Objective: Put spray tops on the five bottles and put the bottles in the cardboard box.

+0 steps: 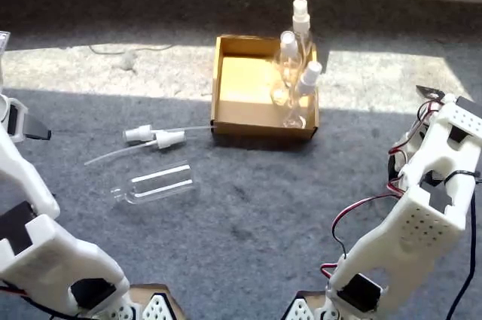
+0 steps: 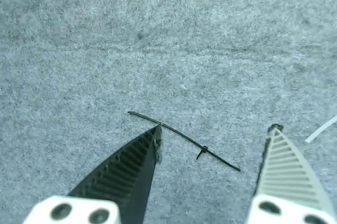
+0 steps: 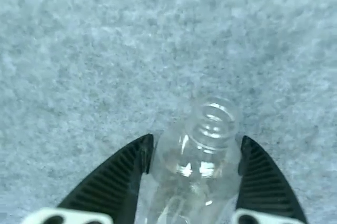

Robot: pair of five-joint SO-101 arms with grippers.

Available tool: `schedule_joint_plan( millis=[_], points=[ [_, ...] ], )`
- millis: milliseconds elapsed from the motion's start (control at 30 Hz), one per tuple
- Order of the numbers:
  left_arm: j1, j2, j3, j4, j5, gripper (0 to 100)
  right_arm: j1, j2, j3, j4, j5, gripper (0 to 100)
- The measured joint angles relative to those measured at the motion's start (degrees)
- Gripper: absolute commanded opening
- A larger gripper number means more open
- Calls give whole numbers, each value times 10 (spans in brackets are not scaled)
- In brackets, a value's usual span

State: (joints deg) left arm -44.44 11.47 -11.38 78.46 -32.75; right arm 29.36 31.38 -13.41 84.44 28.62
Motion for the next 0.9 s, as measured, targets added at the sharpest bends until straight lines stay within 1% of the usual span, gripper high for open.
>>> schedule_joint_plan(
  millis=[200,333,400,500,567,667,767,800,900],
  points=[
    [2,0,0,11,0,290,3,0,0,0,-4,5],
    [30,0,0,42,0,288,3,-2,-8,-4,-4,5],
    [58,0,0,62,4,288,-3,-24,-15,-32,-4,5],
    [114,0,0,78,43,288,-27,-86,9,-65,-24,5],
    [155,0,0,79,72,288,-51,-137,56,-108,-35,5],
    [222,3,0,78,128,288,-93,-226,173,-180,-38,5],
    [285,5,0,46,175,288,-120,-326,317,-259,-34,5],
    [299,5,0,35,195,288,-123,-360,367,-282,-22,5],
    [322,5,0,10,295,288,-124,-462,499,-339,13,5]
  ],
)
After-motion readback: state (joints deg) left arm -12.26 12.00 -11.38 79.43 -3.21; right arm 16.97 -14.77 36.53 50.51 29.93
